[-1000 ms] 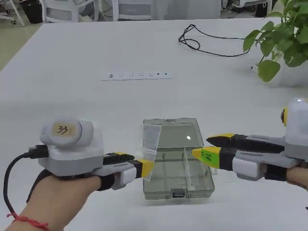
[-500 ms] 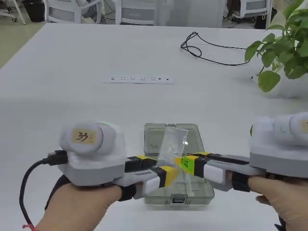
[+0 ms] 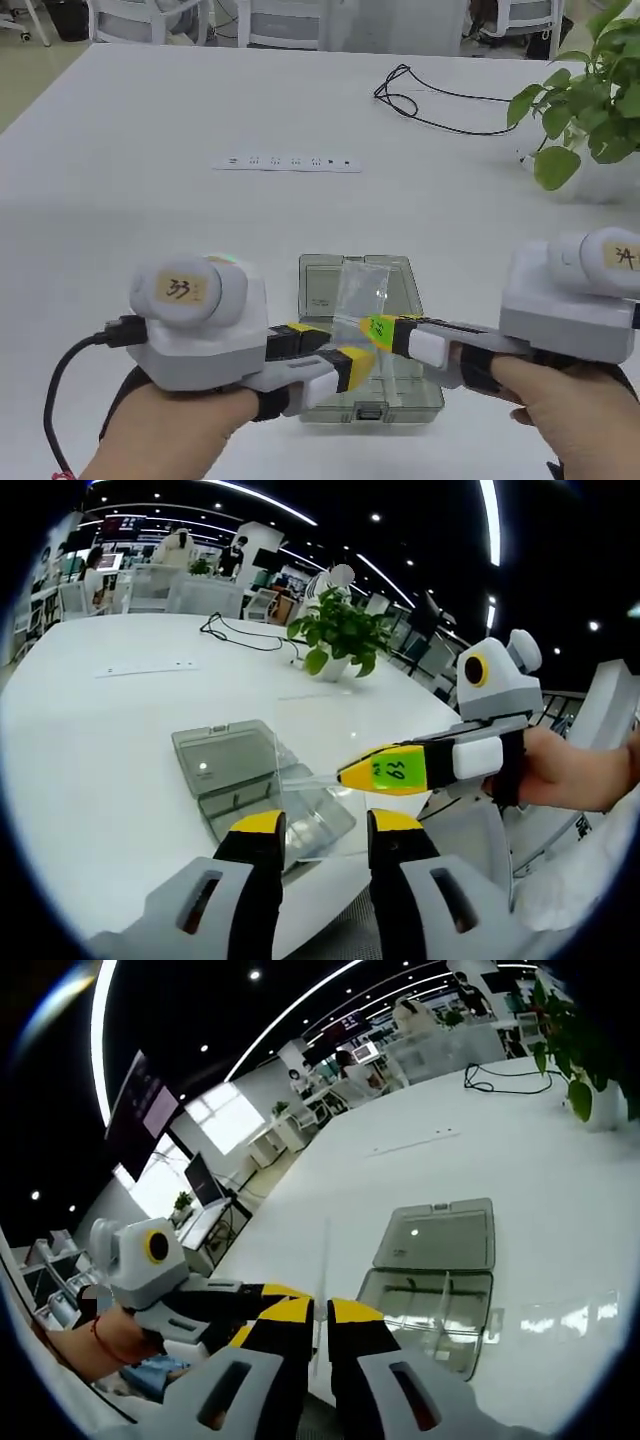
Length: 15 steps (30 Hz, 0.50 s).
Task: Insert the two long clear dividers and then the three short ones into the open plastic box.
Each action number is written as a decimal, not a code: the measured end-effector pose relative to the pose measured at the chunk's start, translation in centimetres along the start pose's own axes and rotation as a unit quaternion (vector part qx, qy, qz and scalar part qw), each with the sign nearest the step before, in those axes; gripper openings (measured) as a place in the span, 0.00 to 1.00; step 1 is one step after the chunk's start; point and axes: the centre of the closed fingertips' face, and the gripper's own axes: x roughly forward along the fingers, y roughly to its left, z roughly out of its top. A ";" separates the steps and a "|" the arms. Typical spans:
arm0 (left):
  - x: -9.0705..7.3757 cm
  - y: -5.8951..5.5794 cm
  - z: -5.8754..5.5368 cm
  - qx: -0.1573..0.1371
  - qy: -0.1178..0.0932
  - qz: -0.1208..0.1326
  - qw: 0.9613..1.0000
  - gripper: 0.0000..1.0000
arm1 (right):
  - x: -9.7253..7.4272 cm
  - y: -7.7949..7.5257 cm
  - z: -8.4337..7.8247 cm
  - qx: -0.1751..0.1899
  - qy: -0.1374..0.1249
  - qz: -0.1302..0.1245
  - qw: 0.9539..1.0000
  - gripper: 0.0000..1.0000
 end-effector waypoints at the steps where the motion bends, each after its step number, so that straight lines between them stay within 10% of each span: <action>1: 0.0 0.0 0.0 0.000 0.000 -0.001 1.000 0.32 | 0.0 0.0 0.0 0.000 0.001 -0.001 1.000 0.07; 15: -1.2 1.0 -0.7 0.057 -0.001 -0.022 0.998 0.45 | 0.2 -0.6 0.5 0.008 0.020 -0.013 1.000 0.07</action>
